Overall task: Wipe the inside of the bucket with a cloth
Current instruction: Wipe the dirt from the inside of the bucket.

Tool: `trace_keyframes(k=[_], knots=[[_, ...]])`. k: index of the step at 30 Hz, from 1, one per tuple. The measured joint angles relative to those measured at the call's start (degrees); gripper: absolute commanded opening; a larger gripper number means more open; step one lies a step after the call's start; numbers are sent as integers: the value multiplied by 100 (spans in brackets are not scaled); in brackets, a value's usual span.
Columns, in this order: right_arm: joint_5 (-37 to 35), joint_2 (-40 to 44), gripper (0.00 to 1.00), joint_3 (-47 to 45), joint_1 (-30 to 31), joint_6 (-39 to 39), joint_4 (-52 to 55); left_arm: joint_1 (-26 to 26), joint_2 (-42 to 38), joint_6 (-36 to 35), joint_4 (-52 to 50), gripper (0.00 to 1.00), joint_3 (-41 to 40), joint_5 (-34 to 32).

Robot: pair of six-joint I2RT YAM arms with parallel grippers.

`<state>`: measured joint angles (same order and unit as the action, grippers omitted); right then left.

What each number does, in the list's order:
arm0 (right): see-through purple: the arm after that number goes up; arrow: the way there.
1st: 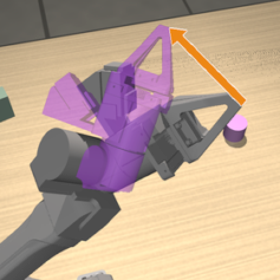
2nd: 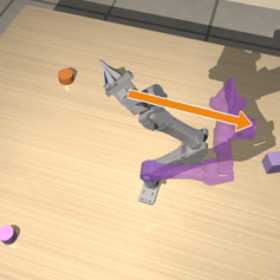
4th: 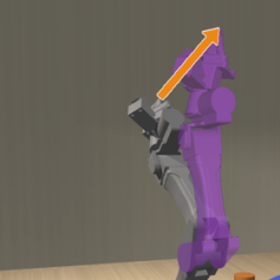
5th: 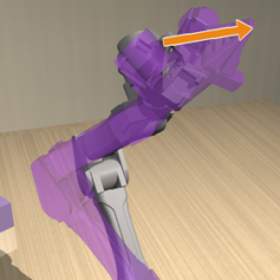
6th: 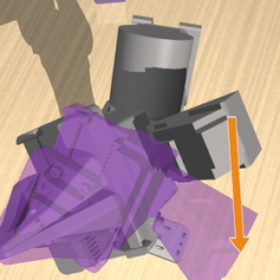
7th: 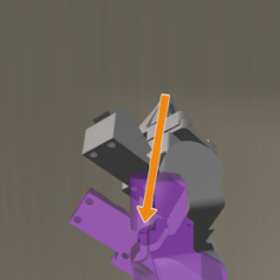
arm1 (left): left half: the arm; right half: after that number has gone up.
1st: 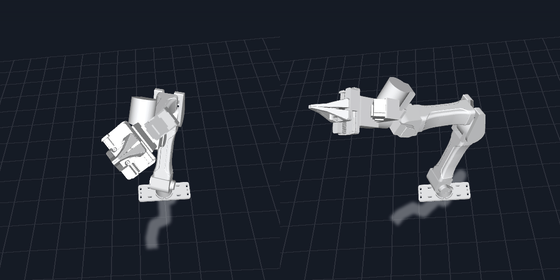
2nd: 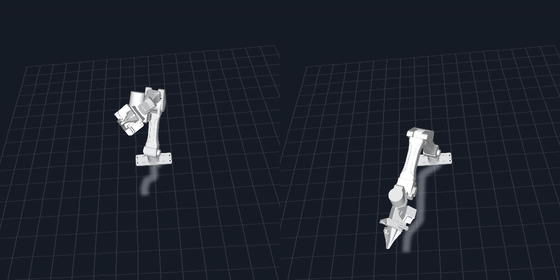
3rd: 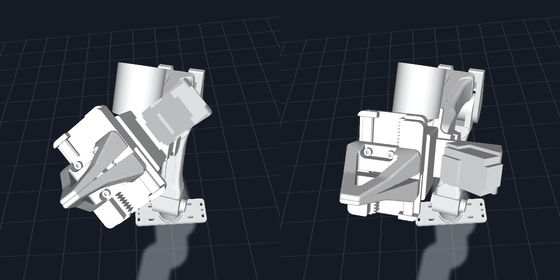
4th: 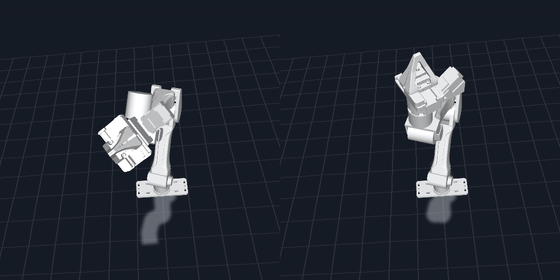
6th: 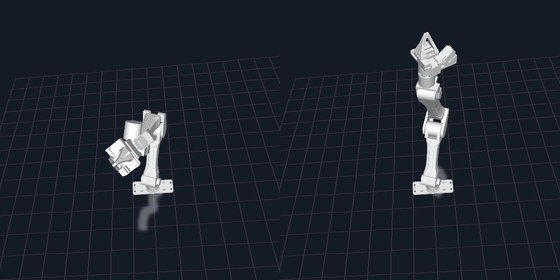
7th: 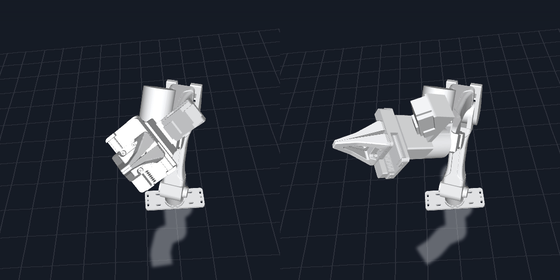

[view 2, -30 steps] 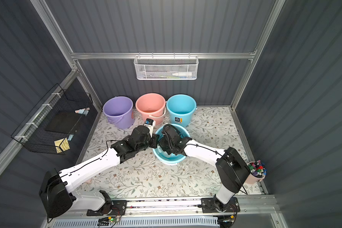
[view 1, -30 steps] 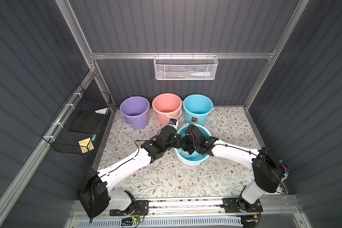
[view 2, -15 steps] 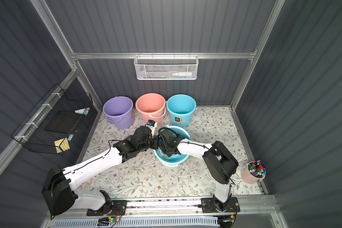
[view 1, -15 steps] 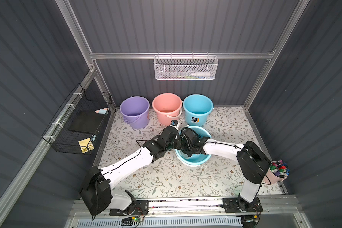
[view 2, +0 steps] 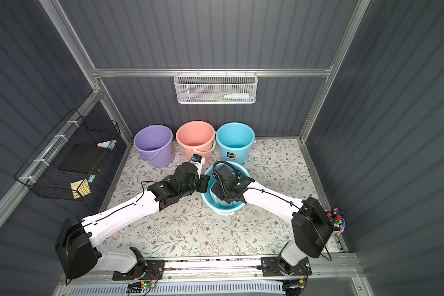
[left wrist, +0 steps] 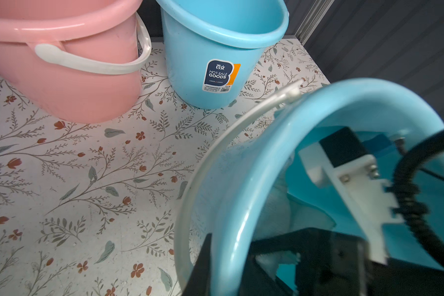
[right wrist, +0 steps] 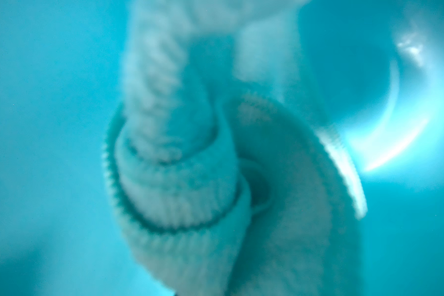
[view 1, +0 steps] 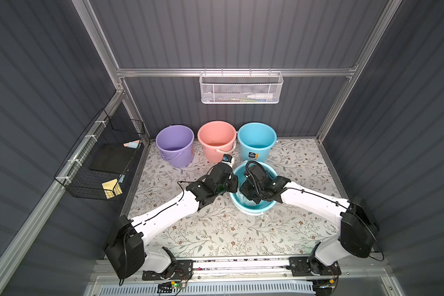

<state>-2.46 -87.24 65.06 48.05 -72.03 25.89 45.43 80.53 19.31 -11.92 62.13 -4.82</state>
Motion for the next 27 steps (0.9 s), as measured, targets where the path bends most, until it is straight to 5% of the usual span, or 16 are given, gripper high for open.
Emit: trace_keyframes(k=[10, 27], knots=[[-321, 1156, 0, -179, -44, 2428, -212, 0, 114, 33, -264, 0, 15, 107], [-575, 2020, 0, -1141, -48, 10391, -1228, 0, 114, -186, -269, 0, 15, 319]])
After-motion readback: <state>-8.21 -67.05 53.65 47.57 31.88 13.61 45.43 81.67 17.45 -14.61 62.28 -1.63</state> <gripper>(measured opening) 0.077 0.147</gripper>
